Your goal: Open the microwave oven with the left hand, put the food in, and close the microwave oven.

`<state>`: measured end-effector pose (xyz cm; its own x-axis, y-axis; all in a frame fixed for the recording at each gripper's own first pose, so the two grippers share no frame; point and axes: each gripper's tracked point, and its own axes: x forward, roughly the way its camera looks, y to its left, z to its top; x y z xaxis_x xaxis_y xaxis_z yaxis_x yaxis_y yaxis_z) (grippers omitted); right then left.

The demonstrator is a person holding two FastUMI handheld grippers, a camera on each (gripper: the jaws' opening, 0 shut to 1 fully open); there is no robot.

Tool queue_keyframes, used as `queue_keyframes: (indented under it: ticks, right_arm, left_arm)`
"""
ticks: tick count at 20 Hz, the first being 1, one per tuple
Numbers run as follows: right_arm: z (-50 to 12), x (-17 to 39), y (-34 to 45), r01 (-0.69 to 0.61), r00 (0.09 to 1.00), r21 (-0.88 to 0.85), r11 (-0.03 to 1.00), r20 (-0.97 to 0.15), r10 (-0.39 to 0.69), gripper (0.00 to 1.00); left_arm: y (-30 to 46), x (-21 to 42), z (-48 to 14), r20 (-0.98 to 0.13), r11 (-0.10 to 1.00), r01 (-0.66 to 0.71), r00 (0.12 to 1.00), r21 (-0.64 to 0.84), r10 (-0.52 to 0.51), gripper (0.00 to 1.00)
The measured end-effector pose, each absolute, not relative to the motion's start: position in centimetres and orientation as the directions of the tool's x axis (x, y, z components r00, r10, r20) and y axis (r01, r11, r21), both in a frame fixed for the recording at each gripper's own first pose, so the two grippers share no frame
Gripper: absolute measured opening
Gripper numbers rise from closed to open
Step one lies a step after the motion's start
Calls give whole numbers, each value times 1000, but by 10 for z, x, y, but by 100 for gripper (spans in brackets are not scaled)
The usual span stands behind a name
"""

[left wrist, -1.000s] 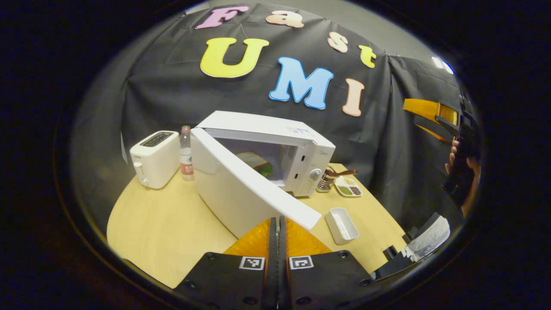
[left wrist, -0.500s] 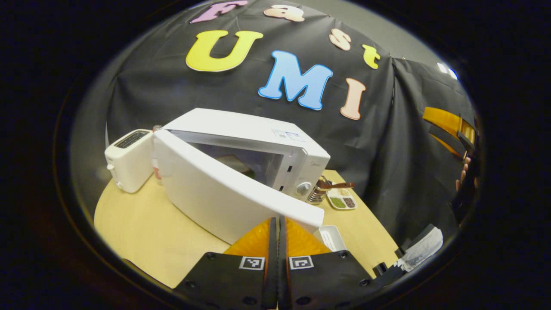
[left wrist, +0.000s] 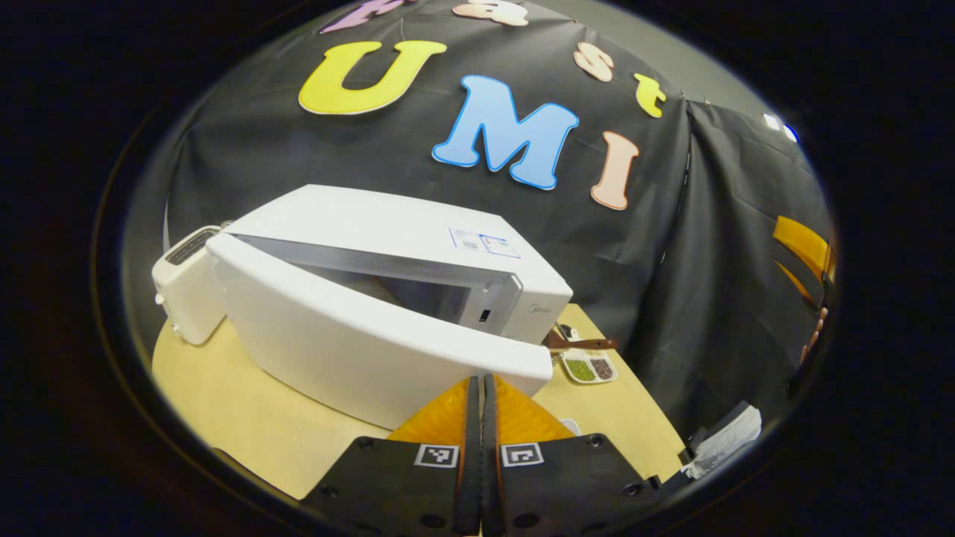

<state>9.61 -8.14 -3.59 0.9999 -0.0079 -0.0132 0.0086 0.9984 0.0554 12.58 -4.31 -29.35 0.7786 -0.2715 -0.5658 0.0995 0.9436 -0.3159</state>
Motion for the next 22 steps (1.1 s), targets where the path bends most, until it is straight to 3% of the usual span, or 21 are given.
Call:
queue_keyframes:
  ticks: [10, 18, 22]
  right_arm:
    - [-37, 96, -121, 60, 998, 44, 997, -17, -59, 95]
    - [-42, 104, -124, 73, 997, 57, 996, -22, -72, 95]
    - [-43, 105, -123, 76, 997, 48, 996, -16, -76, 95]
  left_arm:
    - [-54, 186, -304, -564, 950, 71, 790, -306, -240, 7]
    - [-34, 203, -333, -644, 981, -35, 759, -190, -97, 7]
    - [-35, 211, -327, -628, 975, -30, 769, -219, -118, 6]
